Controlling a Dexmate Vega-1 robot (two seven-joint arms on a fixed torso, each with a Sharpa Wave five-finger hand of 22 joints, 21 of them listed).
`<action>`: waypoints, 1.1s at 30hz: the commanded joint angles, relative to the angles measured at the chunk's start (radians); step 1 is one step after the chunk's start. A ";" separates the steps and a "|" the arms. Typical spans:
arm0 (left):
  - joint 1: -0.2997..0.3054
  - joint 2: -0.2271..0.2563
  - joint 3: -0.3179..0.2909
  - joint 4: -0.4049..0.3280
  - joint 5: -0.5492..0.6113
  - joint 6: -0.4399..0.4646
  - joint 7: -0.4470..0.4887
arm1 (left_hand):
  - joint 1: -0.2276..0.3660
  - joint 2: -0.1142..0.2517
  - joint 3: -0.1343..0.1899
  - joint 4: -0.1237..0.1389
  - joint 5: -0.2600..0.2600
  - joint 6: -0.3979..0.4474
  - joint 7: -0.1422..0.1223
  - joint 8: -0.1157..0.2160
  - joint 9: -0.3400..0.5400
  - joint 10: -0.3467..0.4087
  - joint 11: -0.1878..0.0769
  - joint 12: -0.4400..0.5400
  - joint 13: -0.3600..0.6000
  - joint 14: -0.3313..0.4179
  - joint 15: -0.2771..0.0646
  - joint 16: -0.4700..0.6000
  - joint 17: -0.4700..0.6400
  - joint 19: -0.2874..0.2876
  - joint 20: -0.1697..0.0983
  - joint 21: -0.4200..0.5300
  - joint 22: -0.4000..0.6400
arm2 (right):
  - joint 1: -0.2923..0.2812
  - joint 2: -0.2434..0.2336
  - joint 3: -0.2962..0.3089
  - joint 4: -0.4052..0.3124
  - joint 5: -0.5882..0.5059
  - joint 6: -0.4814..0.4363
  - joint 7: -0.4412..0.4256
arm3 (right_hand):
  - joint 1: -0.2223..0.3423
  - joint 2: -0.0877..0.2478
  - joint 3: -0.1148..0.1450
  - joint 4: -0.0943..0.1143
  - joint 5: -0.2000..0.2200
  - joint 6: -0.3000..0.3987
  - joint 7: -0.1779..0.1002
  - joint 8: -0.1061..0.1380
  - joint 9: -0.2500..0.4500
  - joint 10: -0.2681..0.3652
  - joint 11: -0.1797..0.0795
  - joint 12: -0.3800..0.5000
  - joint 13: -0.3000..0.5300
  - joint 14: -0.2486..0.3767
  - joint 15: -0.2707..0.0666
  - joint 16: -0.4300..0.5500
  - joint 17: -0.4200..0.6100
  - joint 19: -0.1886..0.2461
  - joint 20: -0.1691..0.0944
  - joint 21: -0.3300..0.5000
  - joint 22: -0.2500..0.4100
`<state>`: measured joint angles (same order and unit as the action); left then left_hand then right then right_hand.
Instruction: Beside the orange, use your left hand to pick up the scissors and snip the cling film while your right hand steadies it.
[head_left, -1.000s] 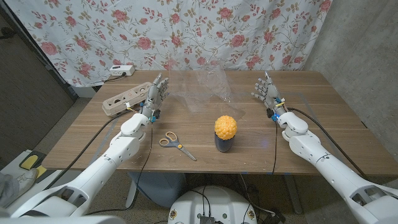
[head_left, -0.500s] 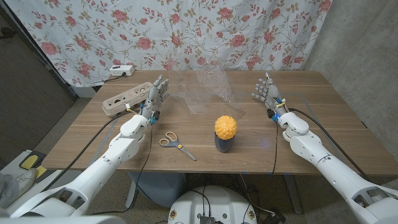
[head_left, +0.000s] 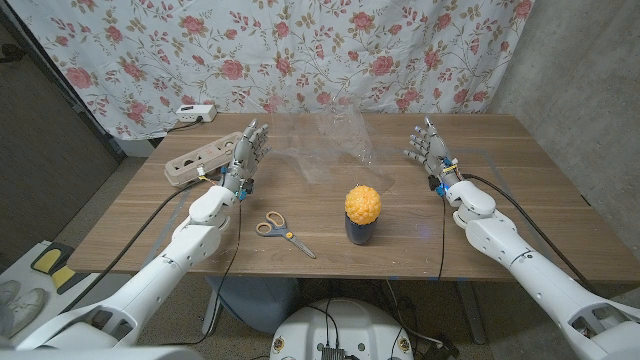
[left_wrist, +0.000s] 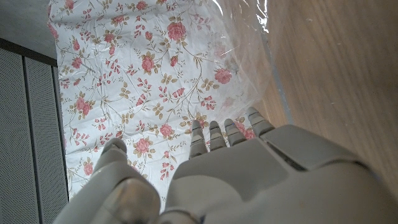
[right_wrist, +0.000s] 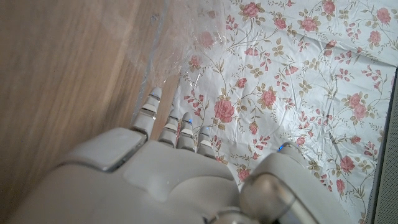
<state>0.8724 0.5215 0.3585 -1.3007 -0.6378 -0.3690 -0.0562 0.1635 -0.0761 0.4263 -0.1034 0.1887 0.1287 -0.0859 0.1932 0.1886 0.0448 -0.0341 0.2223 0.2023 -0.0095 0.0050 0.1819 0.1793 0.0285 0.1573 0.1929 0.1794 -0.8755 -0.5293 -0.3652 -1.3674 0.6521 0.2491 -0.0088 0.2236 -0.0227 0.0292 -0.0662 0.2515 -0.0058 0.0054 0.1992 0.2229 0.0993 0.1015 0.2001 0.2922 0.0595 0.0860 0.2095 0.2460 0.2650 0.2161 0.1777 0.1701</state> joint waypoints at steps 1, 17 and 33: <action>0.010 -0.005 0.012 -0.001 0.032 -0.034 0.010 | 0.013 0.000 0.003 -0.006 0.001 0.007 -0.004 0.007 0.001 0.010 0.004 0.006 0.004 -0.006 -0.001 0.005 0.003 -0.003 0.017 0.004 0.001 | -0.022 -0.009 0.008 -0.005 0.001 0.021 0.002 | 0.011 0.003 0.001 -0.007 -0.005 -0.012 -0.001 -0.002 -0.002 -0.005 0.002 0.000 -0.001 -0.007 0.003 0.004 0.001 -0.003 0.000 0.006 0.005; 0.039 -0.005 0.015 -0.024 0.079 -0.111 0.029 | 0.015 -0.001 0.000 -0.011 0.000 0.007 -0.006 0.006 0.001 0.029 0.007 0.012 0.003 -0.009 -0.002 0.005 0.003 -0.006 0.004 0.002 0.000 | -0.068 -0.041 0.017 -0.083 0.001 0.016 -0.004 | 0.015 0.004 0.000 -0.011 -0.011 -0.018 0.020 -0.002 -0.007 -0.031 0.007 -0.007 -0.009 -0.024 0.005 -0.001 -0.003 -0.016 0.000 0.004 0.004; 0.104 0.089 -0.008 -0.177 0.171 -0.066 0.106 | 0.021 0.002 -0.001 -0.017 0.000 0.040 -0.003 0.015 0.001 0.045 -0.013 0.015 0.003 -0.042 -0.009 0.000 0.003 -0.035 -0.008 -0.004 0.000 | -0.084 -0.023 0.033 -0.076 0.025 0.048 -0.002 | 0.014 0.007 -0.002 -0.011 -0.017 -0.004 0.041 0.005 -0.011 -0.033 0.008 -0.004 -0.018 -0.028 0.002 -0.001 -0.006 -0.037 0.000 0.002 0.004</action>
<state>0.9467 0.5605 0.3624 -1.3924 -0.5283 -0.4783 -0.0064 0.1727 -0.0777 0.4248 -0.1133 0.1887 0.1491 -0.0912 0.2012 0.1884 0.0751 -0.0396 0.2264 0.2021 -0.0415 -0.0054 0.1819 0.1791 -0.0003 0.1536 0.1884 0.1768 -0.9537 -0.5610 -0.3394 -1.4580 0.6690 0.2688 -0.0227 0.2275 -0.0188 0.0263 -0.0690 0.2388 -0.0107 0.0326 0.1993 0.2092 0.0741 0.1049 0.1956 0.2723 0.0431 0.0844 0.2122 0.2371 0.2293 0.2162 0.1772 0.1700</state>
